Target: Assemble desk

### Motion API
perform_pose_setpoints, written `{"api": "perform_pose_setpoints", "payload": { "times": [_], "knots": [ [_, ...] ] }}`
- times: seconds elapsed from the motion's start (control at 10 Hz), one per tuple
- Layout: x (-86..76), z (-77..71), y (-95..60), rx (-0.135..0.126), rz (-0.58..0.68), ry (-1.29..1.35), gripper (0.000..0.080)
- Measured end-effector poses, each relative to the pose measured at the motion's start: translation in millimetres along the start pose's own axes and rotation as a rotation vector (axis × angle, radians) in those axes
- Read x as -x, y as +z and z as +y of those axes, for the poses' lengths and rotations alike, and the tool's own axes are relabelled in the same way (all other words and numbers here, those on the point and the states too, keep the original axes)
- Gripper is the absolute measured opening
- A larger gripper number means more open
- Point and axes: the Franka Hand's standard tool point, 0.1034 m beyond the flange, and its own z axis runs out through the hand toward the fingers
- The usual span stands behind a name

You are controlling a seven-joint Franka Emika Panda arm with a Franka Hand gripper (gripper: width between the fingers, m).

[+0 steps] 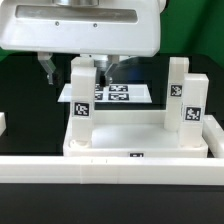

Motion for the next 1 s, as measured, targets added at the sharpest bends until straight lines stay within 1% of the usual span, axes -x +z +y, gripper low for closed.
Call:
{"api": "perform_pose_setpoints", "payload": {
  "times": [0.1, 0.2, 0.5, 0.6, 1.0],
  "knots": [
    [0.0, 0.1, 0.0, 0.0, 0.0, 0.0, 0.0335],
    [0.0, 0.1, 0.0, 0.0, 0.0, 0.0, 0.0289],
    [0.0, 0.1, 0.0, 0.0, 0.0, 0.031, 0.0289],
    [0.0, -0.3, 0.3, -0.005, 0.001, 0.096, 0.0289],
    [0.5, 0.8, 1.3, -0.009, 0.007, 0.567, 0.0291]
  ]
}}
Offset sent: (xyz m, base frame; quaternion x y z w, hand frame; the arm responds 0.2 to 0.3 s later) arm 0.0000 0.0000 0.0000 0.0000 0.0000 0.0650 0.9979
